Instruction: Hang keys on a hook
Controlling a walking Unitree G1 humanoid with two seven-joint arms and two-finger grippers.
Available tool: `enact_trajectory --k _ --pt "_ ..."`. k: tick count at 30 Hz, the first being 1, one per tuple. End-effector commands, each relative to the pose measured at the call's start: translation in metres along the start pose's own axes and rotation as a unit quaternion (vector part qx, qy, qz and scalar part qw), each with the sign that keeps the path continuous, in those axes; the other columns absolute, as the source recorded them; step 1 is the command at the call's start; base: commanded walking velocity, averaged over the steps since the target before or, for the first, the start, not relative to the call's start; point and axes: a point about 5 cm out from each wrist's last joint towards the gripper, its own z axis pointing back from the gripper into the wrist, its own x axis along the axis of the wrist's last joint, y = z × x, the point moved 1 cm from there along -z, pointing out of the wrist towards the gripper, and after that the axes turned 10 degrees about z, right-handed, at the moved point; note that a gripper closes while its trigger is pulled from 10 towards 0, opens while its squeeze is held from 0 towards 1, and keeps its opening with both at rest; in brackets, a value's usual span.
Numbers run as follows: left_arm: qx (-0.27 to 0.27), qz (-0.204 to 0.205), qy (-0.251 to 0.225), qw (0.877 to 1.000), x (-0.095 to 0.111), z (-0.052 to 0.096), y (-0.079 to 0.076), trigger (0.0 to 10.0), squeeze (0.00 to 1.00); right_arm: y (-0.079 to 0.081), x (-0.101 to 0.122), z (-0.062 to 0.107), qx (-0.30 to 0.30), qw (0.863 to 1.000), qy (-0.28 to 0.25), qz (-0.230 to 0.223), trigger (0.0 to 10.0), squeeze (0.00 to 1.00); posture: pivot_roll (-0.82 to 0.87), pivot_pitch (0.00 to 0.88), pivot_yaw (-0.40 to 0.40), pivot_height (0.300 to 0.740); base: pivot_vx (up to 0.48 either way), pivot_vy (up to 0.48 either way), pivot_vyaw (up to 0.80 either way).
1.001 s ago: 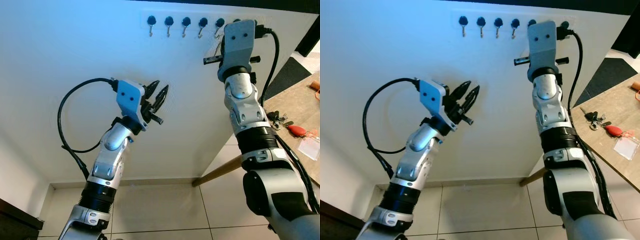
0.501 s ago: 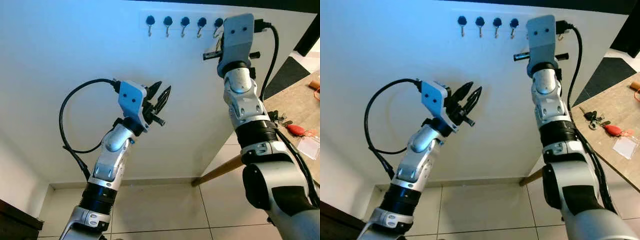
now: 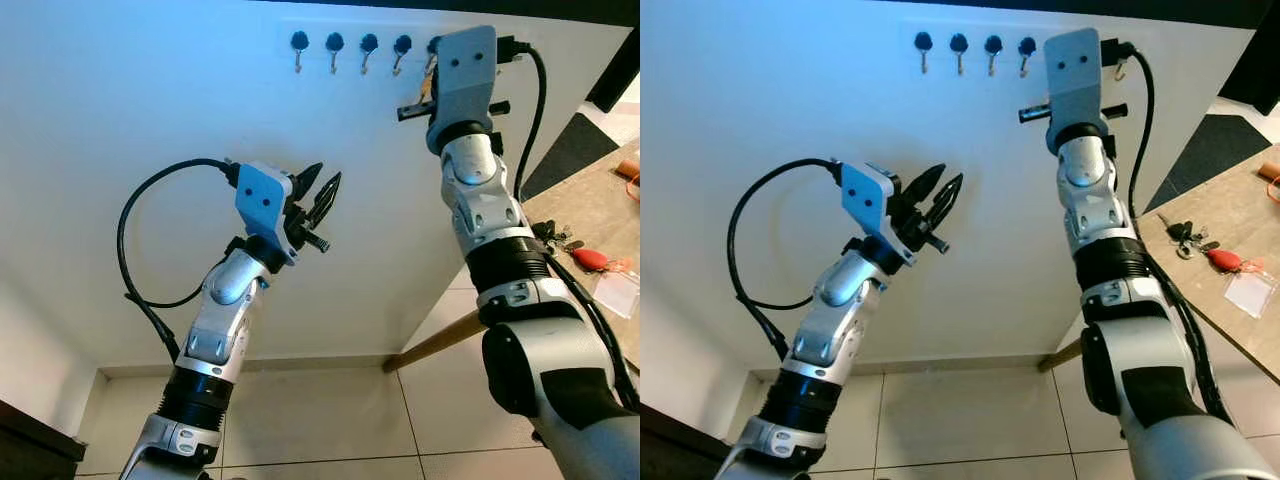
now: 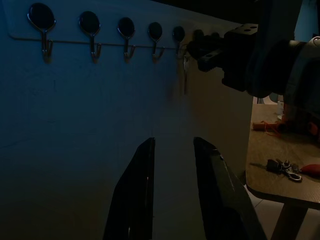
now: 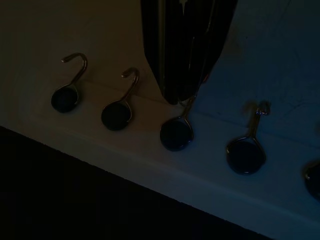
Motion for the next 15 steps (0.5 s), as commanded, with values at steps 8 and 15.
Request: enact_trajectory --k 8,15 --pt "-0.003 0.002 0.004 1.0 -0.0026 0.0012 -0.0035 10.0 0.0 0.0073 0.0019 0.0012 0.02 1.0 -0.009 0.011 10.0 0.0 0.06 0.048 -0.083 0.74 0.0 0.0 0.0" --pt "-0.003 0.001 0.004 1.0 -0.0027 0.001 -0.0033 10.0 0.0 0.0082 0.0017 0.0008 0.025 1.0 -0.007 0.015 10.0 0.0 0.06 0.048 -0.083 0.74 0.0 0.0 0.0"
